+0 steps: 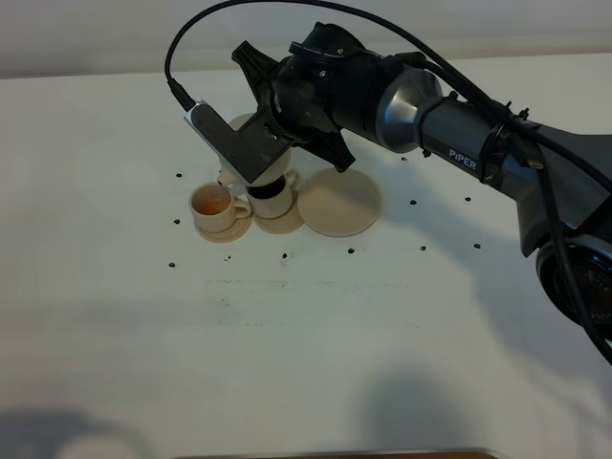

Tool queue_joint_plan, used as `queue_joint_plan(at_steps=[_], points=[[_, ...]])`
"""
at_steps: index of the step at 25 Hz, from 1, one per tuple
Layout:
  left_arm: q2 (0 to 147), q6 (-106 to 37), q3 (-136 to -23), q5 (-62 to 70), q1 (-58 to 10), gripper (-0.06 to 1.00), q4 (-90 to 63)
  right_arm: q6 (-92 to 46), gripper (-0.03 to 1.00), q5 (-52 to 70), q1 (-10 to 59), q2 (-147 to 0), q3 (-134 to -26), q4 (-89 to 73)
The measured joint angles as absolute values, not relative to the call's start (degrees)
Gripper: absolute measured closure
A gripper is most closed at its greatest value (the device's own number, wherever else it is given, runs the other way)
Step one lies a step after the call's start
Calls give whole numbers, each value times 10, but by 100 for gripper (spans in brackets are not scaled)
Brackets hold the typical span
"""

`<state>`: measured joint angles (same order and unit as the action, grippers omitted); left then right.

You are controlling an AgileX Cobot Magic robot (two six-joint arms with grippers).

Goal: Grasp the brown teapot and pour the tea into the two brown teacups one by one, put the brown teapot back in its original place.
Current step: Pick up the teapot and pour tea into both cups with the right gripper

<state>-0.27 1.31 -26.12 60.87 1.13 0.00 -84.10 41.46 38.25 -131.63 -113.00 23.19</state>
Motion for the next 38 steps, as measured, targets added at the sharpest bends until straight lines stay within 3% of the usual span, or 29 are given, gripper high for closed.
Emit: queue_joint_plan(at_steps=[38], points=[[-3,13,-261,609,11,47,0,-813,88,409,396,-1314,-1127,274]])
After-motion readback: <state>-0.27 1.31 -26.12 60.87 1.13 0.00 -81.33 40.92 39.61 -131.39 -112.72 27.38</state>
